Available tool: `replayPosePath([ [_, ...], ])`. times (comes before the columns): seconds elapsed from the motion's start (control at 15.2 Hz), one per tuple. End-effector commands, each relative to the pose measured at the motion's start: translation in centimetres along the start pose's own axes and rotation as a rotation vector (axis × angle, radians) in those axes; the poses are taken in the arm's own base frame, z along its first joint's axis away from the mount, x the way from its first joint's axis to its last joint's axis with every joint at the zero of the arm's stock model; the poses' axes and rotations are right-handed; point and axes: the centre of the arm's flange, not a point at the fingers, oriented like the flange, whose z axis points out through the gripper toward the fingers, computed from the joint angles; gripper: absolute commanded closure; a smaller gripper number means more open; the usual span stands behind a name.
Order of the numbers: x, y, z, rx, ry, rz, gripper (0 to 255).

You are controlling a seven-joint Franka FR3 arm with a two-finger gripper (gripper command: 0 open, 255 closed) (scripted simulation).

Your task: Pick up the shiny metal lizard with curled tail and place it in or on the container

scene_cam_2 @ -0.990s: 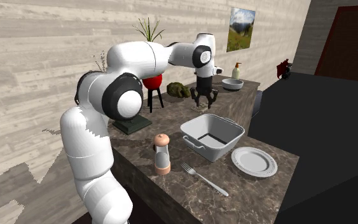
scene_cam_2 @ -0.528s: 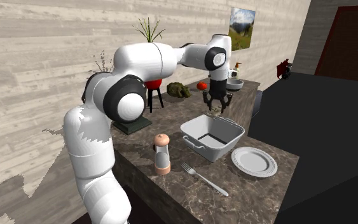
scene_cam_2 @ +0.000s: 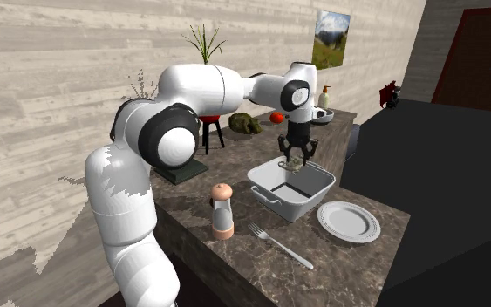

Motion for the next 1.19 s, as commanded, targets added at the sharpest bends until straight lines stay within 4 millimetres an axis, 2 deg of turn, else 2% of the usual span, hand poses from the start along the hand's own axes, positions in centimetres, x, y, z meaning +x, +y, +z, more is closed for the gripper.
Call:
replayPosePath([
  [0.0,-0.1,0.0,1.1,0.0,0.001,0.0,255],
  [0.33,-0.2,-0.1,3.7,0.0,0.001,0.0,255],
  [0.79,-0.2,-0.1,3.7,0.0,0.001,0.0,255],
  [0.86,-0.2,-0.1,3.7,0.0,0.001,0.0,0],
  [1.12,-0.2,-0.1,3.7,0.0,0.001,0.0,0],
])
